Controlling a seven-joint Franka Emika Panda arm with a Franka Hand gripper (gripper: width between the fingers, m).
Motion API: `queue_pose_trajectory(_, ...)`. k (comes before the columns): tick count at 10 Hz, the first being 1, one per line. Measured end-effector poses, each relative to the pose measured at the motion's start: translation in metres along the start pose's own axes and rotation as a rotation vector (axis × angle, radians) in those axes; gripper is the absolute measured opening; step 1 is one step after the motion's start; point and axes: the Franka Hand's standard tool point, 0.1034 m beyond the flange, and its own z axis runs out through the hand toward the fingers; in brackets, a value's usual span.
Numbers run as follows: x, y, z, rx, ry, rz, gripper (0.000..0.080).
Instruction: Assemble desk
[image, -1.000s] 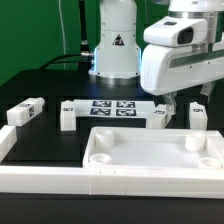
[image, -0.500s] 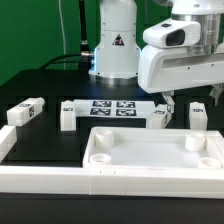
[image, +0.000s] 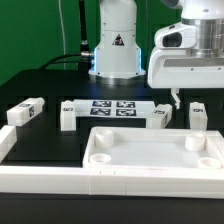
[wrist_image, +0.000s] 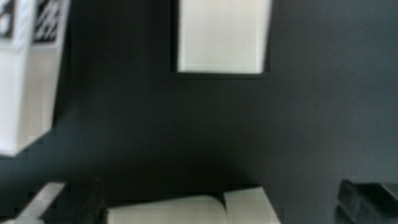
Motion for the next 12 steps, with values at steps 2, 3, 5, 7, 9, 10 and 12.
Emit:
queue_pose_trajectory(2,-0.001,0.002,0.000,-0.008,-0.027,-0.014,0.0649)
queue_pose_trajectory(3,-0.001,0.001,0.000,-0.007,-0.025,-0.015,0.0649)
queue_pose_trajectory(5,-0.012,0.005,0.006,-0.032,-0.116,-0.062,0.0649)
queue_pose_trajectory(7,-0.014,0.005,0.008,-0.039,-0.260,-0.087,0.0649)
queue_pose_trajectory(9,-0.012,0.006,0.007,-0.036,-0.372,-0.137,0.0649)
queue_pose_trajectory(10,-0.017,0.008,0.007,-0.052,-0.482,-0.132,0.0649)
queue_pose_trajectory(12,-0.018,0.009,0.010,-0.065,-0.587,-0.131,0.0649)
